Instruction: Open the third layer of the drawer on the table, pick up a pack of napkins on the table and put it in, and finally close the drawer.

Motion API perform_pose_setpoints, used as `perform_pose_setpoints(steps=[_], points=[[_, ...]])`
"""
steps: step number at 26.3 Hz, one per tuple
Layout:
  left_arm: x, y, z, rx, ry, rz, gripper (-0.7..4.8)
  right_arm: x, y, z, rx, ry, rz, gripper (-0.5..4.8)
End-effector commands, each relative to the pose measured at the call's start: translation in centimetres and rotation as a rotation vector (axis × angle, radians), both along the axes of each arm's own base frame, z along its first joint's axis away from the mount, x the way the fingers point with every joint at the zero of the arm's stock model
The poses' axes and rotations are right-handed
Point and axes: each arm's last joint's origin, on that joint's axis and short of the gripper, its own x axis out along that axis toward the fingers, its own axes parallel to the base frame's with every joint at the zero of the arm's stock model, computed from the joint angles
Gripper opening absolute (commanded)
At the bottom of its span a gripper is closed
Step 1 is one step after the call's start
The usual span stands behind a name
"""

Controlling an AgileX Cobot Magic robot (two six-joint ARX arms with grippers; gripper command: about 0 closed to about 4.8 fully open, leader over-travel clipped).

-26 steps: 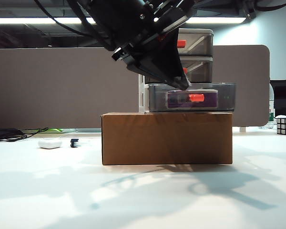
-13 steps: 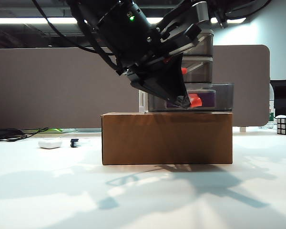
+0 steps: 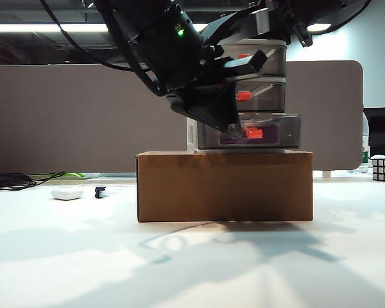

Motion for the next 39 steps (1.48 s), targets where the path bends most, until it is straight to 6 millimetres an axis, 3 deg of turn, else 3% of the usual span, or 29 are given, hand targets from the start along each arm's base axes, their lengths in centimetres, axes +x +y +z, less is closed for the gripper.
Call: perform_pose_setpoints(steps=[1, 7, 15, 33, 39], points=[[0.8, 0.1, 0.3, -0.011, -0.063, 0.034, -0.05, -0.1, 0.0, -0.2, -0.008, 0.024, 0.001, -0.04], [2.1, 0.3, -0.3, -0.006, -0.106, 0.093, -0.05, -0.2, 0.2, -0.3, -0.024, 0.020, 0.013, -0.03], [2.6, 0.1, 0.3, -0.036, -0.205, 0.163, -0.05, -0.2, 0.2, -0.4, -0.025, 0.024, 0.013, -0.04], [2.8, -0.1, 0.4, -0.061, -0.223, 0.136, -0.05, -0.3, 0.1, -1.0, -0.098, 0.046, -0.040, -0.04], [3.3, -0.6, -0.6, -0.063, -0.225, 0.137, -0.05, -0.3, 0.1, -1.3, -0.121, 0.050, -0.031, -0.03]])
